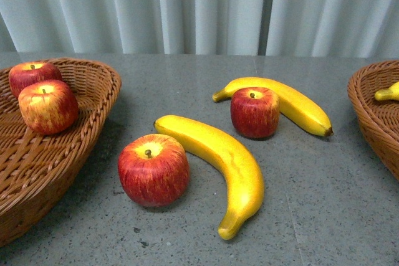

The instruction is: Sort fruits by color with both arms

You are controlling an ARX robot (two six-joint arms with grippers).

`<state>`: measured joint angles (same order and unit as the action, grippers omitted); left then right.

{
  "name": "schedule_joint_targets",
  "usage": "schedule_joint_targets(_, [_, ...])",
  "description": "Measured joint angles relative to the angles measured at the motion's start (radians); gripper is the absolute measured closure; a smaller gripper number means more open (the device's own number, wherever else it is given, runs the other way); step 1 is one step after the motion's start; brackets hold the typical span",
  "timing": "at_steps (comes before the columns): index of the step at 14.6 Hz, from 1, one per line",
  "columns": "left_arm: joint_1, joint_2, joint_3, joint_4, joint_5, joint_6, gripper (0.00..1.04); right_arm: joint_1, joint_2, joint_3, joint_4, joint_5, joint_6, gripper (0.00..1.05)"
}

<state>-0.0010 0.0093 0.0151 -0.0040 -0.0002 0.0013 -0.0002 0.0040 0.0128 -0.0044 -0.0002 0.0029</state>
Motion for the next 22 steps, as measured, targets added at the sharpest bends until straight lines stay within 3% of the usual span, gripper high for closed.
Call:
schedule_joint_targets(20, [0.0, 0.0, 0.0, 0.0, 0.0, 0.0, 0.07, 0.0, 0.0, 0.0, 0.0, 0.0, 0.0, 0.06])
schedule_joint_targets(21, [-0.019, 0.016, 0.016, -0.064, -0.056, -0.02, 0.07, 0.0, 0.0, 0.0, 0.0, 0.0, 0.0, 0.06])
schedule_joint_targets(22, [-0.096, 0.159, 0.098, -0.206, -0.265, -0.07, 0.07, 0.0, 0.0, 0.0, -0.001, 0.002, 0.002, 0.06])
